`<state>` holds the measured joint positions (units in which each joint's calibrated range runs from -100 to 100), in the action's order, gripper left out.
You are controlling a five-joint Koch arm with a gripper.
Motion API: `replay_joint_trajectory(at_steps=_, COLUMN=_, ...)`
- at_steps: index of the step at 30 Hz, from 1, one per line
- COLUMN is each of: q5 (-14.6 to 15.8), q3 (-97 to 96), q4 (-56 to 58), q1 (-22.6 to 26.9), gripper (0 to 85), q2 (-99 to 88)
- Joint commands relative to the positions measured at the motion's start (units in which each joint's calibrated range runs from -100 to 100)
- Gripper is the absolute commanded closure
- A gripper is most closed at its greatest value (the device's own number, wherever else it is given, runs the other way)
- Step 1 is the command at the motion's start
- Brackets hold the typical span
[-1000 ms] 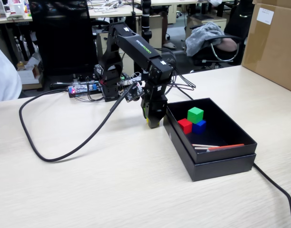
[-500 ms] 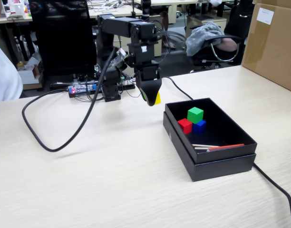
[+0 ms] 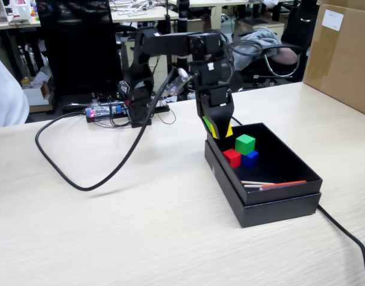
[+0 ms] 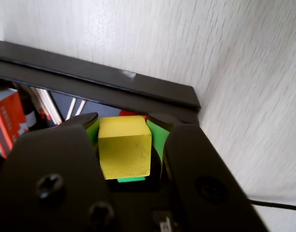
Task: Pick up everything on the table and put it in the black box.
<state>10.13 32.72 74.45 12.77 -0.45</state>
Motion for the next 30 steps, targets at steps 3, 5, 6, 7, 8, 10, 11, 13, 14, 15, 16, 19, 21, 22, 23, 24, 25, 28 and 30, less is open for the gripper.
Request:
replay_joint_trajectory(at_steps=3, q5=1.37, q3=4.99, q4=0.41, q1=1.03, gripper=69.2, q2=2.35)
replay_joint_trajectory(at_steps=5, q5=1.61, q3=4.99, q4=0.41, q1=1.32, gripper=69.2, q2=3.03)
replay_joint_trajectory(at_steps=6, q5=1.66, q3=4.99, q4=0.41, q1=1.47, gripper=69.2, q2=3.38)
replay_joint_trajectory(at_steps=7, q5=1.81, q3=4.99, q4=0.41, q1=1.61, gripper=69.2, q2=3.61)
replay_joint_trajectory(at_steps=8, q5=1.86, q3=4.99, q4=0.41, q1=1.66, gripper=69.2, q2=3.84)
replay_joint_trajectory(at_steps=10, q5=2.05, q3=4.9, q4=0.41, q1=1.71, gripper=69.2, q2=4.3)
replay_joint_trajectory(at_steps=11, q5=2.1, q3=4.9, q4=0.41, q1=1.71, gripper=69.2, q2=4.53)
replay_joint_trajectory(at_steps=13, q5=2.1, q3=4.63, q4=0.41, q1=1.71, gripper=69.2, q2=5.44)
replay_joint_trajectory(at_steps=14, q5=2.2, q3=4.17, q4=0.41, q1=1.71, gripper=68.6, q2=6.36)
replay_joint_trajectory(at_steps=15, q5=2.2, q3=3.72, q4=0.41, q1=1.71, gripper=68.6, q2=6.59)
replay_joint_trajectory(at_steps=16, q5=2.3, q3=3.27, q4=0.41, q1=1.71, gripper=68.4, q2=6.94)
replay_joint_trajectory(at_steps=19, q5=2.39, q3=1.45, q4=0.41, q1=1.71, gripper=56.3, q2=7.4)
replay_joint_trajectory(at_steps=21, q5=2.34, q3=1.0, q4=0.41, q1=1.61, gripper=52.0, q2=6.82)
replay_joint_trajectory(at_steps=22, q5=2.3, q3=0.55, q4=0.41, q1=1.61, gripper=50.0, q2=6.13)
replay_joint_trajectory(at_steps=23, q5=2.3, q3=0.0, q4=0.41, q1=1.56, gripper=47.6, q2=4.99)
replay_joint_trajectory(at_steps=24, q5=2.3, q3=-0.63, q4=0.41, q1=1.51, gripper=45.4, q2=3.84)
replay_joint_trajectory(at_steps=25, q5=2.3, q3=-1.63, q4=0.41, q1=1.42, gripper=43.5, q2=1.77)
replay_joint_trajectory(at_steps=28, q5=2.34, q3=-5.53, q4=0.32, q1=1.32, gripper=40.0, q2=-6.6)
replay_joint_trajectory(at_steps=30, q5=2.34, q3=-8.16, q4=0.24, q1=0.88, gripper=39.6, q2=-13.83)
